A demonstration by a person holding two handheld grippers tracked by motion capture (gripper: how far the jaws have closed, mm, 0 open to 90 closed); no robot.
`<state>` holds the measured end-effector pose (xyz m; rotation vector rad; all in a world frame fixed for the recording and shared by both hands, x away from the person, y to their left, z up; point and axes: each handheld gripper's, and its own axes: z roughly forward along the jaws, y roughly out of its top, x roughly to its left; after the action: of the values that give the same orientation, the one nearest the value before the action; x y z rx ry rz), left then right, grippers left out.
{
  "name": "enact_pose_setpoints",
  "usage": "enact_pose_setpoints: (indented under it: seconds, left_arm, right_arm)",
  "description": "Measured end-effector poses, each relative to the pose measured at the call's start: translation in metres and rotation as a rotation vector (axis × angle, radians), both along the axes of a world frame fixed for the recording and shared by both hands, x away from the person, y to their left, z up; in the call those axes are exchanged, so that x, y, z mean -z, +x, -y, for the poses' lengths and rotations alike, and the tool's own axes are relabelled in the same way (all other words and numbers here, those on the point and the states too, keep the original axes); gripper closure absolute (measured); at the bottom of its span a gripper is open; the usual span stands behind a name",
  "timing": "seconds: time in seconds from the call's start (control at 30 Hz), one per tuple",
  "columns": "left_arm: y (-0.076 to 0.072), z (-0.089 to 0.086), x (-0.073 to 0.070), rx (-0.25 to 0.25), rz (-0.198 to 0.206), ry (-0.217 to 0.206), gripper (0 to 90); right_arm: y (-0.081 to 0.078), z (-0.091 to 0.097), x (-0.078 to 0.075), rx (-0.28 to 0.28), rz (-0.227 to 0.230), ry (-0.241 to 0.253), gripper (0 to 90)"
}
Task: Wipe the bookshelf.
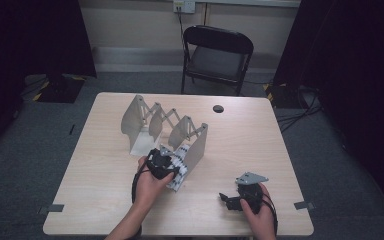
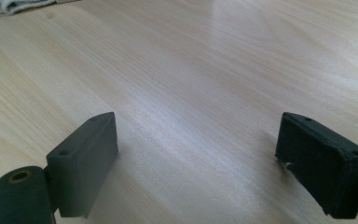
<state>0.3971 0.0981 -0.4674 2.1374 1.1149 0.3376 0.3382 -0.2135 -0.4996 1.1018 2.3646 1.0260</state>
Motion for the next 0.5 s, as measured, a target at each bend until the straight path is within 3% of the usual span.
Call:
enact_pose_setpoints:
  seconds: [0.17, 0.3, 0.5]
  left_arm:
    - [-0.011, -0.004, 0.001, 0.004, 0.031, 0.005, 53.3]
    - [-0.016, -0.005, 0.007, 0.016, 0.029, 0.002, 51.8]
    - [-0.014, -0.003, 0.015, 0.011, 0.015, 0.028, 57.4]
  right_arm:
    - [0.0, 0.0, 0.0, -0.002, -0.001, -0.002, 12.1]
    - [-0.001, 0.0, 0.0, -0.003, -0.001, -0.002, 12.1]
    - [-0.001, 0.0, 0.0, -0.003, -0.001, -0.002, 12.1]
